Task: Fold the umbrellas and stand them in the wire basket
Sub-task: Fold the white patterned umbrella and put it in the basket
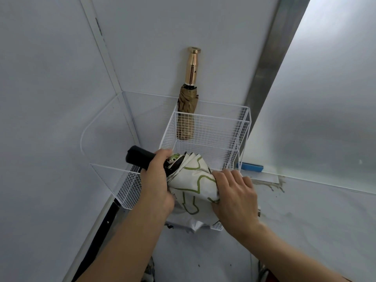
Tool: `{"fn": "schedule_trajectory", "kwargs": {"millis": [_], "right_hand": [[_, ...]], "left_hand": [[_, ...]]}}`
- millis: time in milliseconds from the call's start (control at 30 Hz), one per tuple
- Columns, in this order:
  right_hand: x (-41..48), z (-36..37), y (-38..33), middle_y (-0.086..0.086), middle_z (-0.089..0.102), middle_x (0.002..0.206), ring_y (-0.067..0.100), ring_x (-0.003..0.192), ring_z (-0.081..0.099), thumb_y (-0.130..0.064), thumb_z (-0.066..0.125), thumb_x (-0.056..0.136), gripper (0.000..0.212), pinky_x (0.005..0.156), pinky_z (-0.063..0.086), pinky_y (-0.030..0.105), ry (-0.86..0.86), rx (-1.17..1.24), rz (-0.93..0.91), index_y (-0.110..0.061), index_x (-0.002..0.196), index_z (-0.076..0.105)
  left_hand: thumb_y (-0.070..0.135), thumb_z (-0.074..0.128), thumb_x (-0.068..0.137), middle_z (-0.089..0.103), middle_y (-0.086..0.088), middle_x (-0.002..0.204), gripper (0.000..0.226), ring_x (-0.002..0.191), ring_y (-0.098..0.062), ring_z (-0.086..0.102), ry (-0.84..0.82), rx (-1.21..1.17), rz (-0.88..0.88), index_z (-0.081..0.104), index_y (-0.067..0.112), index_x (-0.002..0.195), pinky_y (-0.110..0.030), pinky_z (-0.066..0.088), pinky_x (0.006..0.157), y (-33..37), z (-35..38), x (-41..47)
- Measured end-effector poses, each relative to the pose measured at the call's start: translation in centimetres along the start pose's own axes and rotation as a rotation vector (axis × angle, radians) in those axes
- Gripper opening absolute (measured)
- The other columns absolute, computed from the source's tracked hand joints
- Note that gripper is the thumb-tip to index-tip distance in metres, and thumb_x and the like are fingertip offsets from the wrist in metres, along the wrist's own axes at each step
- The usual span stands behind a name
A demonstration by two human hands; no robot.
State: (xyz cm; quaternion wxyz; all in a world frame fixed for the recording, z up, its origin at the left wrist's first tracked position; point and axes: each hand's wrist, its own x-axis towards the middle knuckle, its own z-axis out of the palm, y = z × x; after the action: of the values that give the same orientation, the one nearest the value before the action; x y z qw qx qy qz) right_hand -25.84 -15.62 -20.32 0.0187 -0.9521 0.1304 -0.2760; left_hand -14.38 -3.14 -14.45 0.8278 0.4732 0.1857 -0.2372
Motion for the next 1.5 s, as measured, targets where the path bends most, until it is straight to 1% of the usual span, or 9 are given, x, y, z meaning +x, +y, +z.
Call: {"fn": "schedule_trajectory", "kwargs": {"millis": [133, 267, 400, 633, 867, 1167, 1267, 1367, 1500], "right_hand": [[-0.2, 0.4, 0.0, 0.000, 0.065, 0.091, 0.021, 0.080, 0.058, -0.031, 0.091, 0.058, 0.054, 0.068, 0.046, 0.034, -0.030, 0.000, -0.001, -0.017, 0.103, 0.064], [-0.1, 0.3, -0.2, 0.000, 0.066, 0.091, 0.023, 0.080, 0.060, -0.032, 0.090, 0.059, 0.053, 0.067, 0.049, 0.035, -0.040, 0.001, 0.012, -0.016, 0.103, 0.064], [0.0, 0.4, -0.3, 0.000, 0.067, 0.091, 0.022, 0.080, 0.061, -0.032, 0.091, 0.058, 0.054, 0.067, 0.049, 0.034, -0.034, 0.008, 0.009, -0.016, 0.103, 0.064], [0.0, 0.3, -0.7, -0.001, 0.066, 0.091, 0.021, 0.080, 0.061, -0.035, 0.091, 0.057, 0.057, 0.067, 0.050, 0.034, -0.072, 0.019, 0.020, -0.016, 0.103, 0.065], [0.1, -0.1, -0.7, 0.001, 0.068, 0.091, 0.022, 0.080, 0.063, -0.037, 0.092, 0.055, 0.060, 0.066, 0.051, 0.034, -0.042, 0.032, 0.014, -0.014, 0.103, 0.065], [-0.9, 0.1, -2.0, -0.004, 0.063, 0.102, 0.018, 0.089, 0.060, -0.050, 0.082, 0.064, 0.062, 0.074, 0.049, 0.031, -0.157, 0.151, -0.020, -0.021, 0.114, 0.059], [0.4, -1.9, -1.7, -0.019, 0.056, 0.113, 0.001, 0.103, 0.053, -0.074, 0.062, 0.072, 0.066, 0.087, 0.045, 0.021, -0.424, 0.591, 0.267, -0.034, 0.123, 0.054], [1.8, -2.8, 0.4, -0.015, 0.067, 0.095, 0.007, 0.091, 0.062, -0.079, 0.045, 0.072, 0.061, 0.084, 0.054, 0.033, -0.403, 0.807, 0.588, -0.032, 0.106, 0.066], [3.3, -3.9, 1.8, -0.008, 0.070, 0.064, 0.007, 0.059, 0.066, -0.070, 0.054, 0.075, 0.054, 0.062, 0.052, 0.029, -0.630, 1.069, 0.829, -0.021, 0.089, 0.072]], "left_hand": [[0.025, 0.071, 0.079, 0.066, -0.007, 0.087, 0.033, 0.076, -0.022, 0.064, 0.075, 0.096, 0.019, 0.060, 0.011, 0.106, -0.040, 0.057, 0.073, -0.3, -0.4, 0.3], [0.018, 0.072, 0.079, 0.067, -0.007, 0.080, 0.038, 0.061, -0.017, 0.067, 0.020, 0.041, -0.001, 0.058, 0.008, 0.112, -0.031, 0.055, 0.056, -0.2, -0.3, 0.6], [0.015, 0.071, 0.079, 0.064, -0.006, 0.078, 0.025, 0.063, -0.017, 0.064, 0.033, 0.039, 0.023, 0.060, 0.010, 0.100, -0.031, 0.054, 0.058, -0.3, -0.2, 0.9], [0.027, 0.077, 0.064, 0.066, -0.013, 0.095, 0.059, 0.071, -0.022, 0.067, -0.023, 0.011, 0.020, 0.058, 0.009, 0.117, -0.034, 0.056, 0.061, 0.4, -0.6, 1.2], [0.016, 0.073, 0.079, 0.065, -0.014, 0.093, 0.033, 0.078, -0.025, 0.067, -0.065, -0.045, -0.003, 0.057, 0.010, 0.107, -0.037, 0.059, 0.068, 0.2, -0.3, 0.8], [0.004, 0.083, 0.070, 0.072, -0.017, 0.098, 0.052, 0.075, -0.028, 0.071, 0.242, 0.004, 0.021, 0.061, 0.001, 0.117, -0.046, 0.061, 0.071, 0.0, -0.2, 0.1], [0.001, 0.080, 0.069, 0.072, -0.020, 0.102, 0.052, 0.079, -0.031, 0.072, 0.190, 0.005, 0.005, 0.062, -0.002, 0.118, -0.045, 0.061, 0.067, 1.3, -1.1, 1.5], [0.008, 0.081, 0.058, 0.070, -0.022, 0.111, 0.070, 0.096, -0.036, 0.071, 0.059, -0.040, 0.003, 0.062, -0.002, 0.124, -0.046, 0.059, 0.073, 2.3, -1.7, 2.2], [0.005, 0.076, 0.067, 0.068, -0.010, 0.073, 0.016, 0.069, -0.025, 0.068, -0.101, 0.049, 0.026, 0.062, 0.008, 0.073, -0.035, 0.058, 0.063, 2.2, -1.5, 1.4]]}}
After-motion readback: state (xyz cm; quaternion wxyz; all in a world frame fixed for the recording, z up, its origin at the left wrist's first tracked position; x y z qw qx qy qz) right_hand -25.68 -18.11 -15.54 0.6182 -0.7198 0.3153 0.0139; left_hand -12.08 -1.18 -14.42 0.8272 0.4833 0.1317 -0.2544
